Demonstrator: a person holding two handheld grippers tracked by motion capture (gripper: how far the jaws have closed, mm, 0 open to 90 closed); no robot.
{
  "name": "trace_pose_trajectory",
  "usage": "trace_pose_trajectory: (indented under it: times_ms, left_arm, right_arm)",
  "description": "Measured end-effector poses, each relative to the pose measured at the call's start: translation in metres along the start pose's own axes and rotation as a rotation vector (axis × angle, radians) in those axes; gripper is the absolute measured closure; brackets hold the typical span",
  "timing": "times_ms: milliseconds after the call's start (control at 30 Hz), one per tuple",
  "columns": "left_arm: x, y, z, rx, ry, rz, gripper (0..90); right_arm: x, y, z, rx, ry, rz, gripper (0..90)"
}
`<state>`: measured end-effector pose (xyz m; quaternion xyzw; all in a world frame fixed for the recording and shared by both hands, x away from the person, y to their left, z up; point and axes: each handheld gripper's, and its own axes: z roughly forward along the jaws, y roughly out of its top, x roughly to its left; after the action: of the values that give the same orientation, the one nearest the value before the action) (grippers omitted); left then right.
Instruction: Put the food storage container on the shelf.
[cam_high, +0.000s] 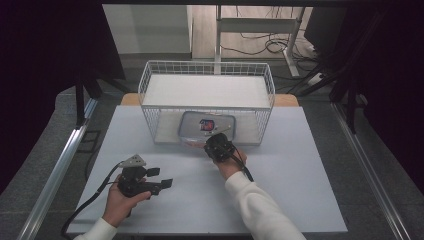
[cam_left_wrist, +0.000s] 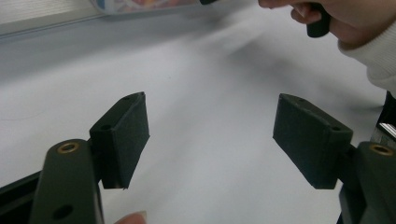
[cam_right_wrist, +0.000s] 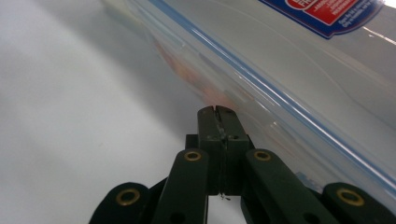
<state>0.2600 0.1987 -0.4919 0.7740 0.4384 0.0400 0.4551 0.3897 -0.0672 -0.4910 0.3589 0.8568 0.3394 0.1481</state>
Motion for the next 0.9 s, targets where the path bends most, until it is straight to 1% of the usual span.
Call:
trace_pose_trajectory:
  times_ms: [133, 233, 333, 367, 400, 500, 600, 667, 733, 833, 900]
  left_arm:
    - [0.0, 0.0, 0.0, 0.003, 0.004, 0.004, 26.3]
    - [0.001, 0.0, 0.0, 0.004, 0.006, 0.006, 26.3]
    - [0.001, 0.0, 0.001, 0.009, 0.006, 0.009, 26.3]
    - [0.001, 0.0, 0.001, 0.01, 0.007, 0.01, 26.3]
    - [0.001, 0.0, 0.001, 0.011, 0.007, 0.011, 26.3]
    - [0.001, 0.0, 0.001, 0.012, 0.008, 0.012, 26.3]
    - [0.002, 0.0, 0.001, 0.014, 0.011, 0.014, 26.3]
    - [0.002, 0.0, 0.001, 0.015, 0.012, 0.015, 26.3]
    - [0.002, -0.001, 0.001, 0.017, 0.014, 0.017, 26.3]
    - [0.001, -0.001, 0.001, 0.02, 0.019, 0.02, 26.2]
    - [0.001, -0.002, 0.001, 0.022, 0.024, 0.026, 26.2]
  right_arm:
    - [-0.008, 0.006, 0.005, 0.0, -0.025, 0.021, 88.9]
    - [-0.016, 0.01, 0.009, -0.005, -0.04, 0.046, 88.9]
    - [-0.022, 0.013, 0.012, -0.001, -0.063, 0.053, 88.9]
    - [-0.024, 0.015, 0.013, 0.003, -0.085, 0.05, 88.8]
    - [-0.025, 0.015, 0.014, 0.003, -0.094, 0.053, 88.9]
    - [-0.031, 0.017, 0.017, 0.015, -0.098, 0.071, 88.8]
    - [-0.034, 0.016, 0.019, 0.02, -0.102, 0.077, 88.8]
    - [-0.037, 0.015, 0.022, 0.017, -0.105, 0.094, 88.8]
    - [-0.038, 0.014, 0.023, 0.015, -0.1, 0.099, 88.8]
    - [-0.035, 0.014, 0.021, 0.015, -0.094, 0.094, 88.8]
    - [-0.031, 0.013, 0.018, 0.008, -0.084, 0.077, 88.8]
